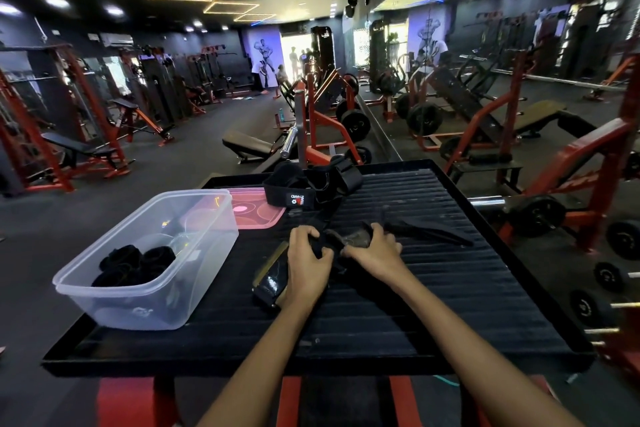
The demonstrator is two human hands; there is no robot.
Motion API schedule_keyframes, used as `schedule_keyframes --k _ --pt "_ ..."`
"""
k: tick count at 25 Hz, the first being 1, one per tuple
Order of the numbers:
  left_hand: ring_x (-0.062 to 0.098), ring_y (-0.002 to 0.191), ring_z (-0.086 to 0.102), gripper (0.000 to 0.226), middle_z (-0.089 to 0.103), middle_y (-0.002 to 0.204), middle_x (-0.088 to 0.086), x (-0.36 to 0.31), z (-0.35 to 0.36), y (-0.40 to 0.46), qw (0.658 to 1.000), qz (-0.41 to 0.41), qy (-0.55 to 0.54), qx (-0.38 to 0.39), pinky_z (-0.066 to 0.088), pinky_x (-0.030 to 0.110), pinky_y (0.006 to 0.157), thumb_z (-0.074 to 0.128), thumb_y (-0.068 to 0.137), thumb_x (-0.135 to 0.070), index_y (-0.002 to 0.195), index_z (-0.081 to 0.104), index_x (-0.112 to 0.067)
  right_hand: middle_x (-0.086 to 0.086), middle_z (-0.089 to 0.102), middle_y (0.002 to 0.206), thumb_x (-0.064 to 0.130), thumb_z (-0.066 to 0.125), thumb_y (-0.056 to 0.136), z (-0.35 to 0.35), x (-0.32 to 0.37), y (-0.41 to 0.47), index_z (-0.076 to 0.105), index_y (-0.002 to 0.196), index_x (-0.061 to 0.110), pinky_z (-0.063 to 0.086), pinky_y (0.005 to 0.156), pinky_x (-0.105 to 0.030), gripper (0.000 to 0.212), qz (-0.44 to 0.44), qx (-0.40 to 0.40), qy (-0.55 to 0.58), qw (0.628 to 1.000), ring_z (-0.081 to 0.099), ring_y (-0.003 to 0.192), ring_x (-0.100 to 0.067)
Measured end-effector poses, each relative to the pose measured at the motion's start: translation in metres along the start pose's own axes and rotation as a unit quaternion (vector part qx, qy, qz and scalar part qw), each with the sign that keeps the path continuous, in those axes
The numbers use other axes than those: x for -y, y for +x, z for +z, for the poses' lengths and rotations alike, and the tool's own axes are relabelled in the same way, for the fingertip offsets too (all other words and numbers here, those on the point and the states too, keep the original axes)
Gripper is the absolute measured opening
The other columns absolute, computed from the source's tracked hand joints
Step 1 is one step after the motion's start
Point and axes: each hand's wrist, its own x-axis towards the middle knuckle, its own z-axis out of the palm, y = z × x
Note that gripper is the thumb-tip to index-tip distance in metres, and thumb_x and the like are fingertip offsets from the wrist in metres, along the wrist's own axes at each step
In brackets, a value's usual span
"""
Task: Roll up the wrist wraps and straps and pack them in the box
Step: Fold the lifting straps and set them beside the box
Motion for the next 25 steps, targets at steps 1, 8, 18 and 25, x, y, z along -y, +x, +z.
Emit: schedule_keyframes --k 1,8,18,25 --pt "0.015 0.085 0.048 0.034 0.049 0.1 0.0 0.0 0.0 0.0 1.0 -0.002 -0.012 -0.004 0.032 0.015 0.073 0.061 0.073 0.004 0.096 0.045 -0.017 -0.014 0.018 0.147 0.051 0.066 0.076 0.002 0.0 -0.001 0.013 0.148 0.018 0.028 0.108 -0.039 0.095 -0.011 -0.008 -0.021 1.0 0.017 0.136 -0.031" --pt "-0.005 0.088 0.062 0.059 0.057 0.115 0.0 0.003 -0.002 0.004 0.989 -0.045 -0.14 0.002 0.046 0.004 0.078 0.056 0.074 0.015 0.126 0.051 -0.011 -0.01 0.008 0.156 0.039 0.054 0.091 -0.003 -0.005 0.005 0.037 0.141 0.013 0.02 0.114 -0.048 0.059 -0.249 -0.161 -0.249 0.922 0.01 0.141 -0.035" --pt "-0.011 0.117 0.045 0.034 0.053 0.127 -0.005 0.006 -0.005 0.001 0.99 0.098 -0.076 0.066 0.03 0.004 0.101 0.049 0.092 -0.014 0.125 0.057 -0.008 0.007 0.03 0.153 0.019 0.045 0.086 -0.006 -0.004 0.01 0.014 0.15 0.023 0.026 0.1 -0.041 0.071 -0.278 -0.083 -0.292 0.911 0.031 0.115 -0.027" --pt "0.011 0.119 0.051 0.036 0.056 0.128 0.0 0.009 -0.001 0.003 0.989 0.081 -0.061 0.107 0.039 0.024 0.102 0.048 0.094 -0.022 0.129 0.05 -0.014 0.005 0.053 0.122 0.017 0.054 0.09 -0.012 0.005 0.025 0.053 0.121 0.025 0.03 0.085 -0.036 0.032 -0.311 -0.145 -0.281 0.896 0.041 0.107 -0.024"
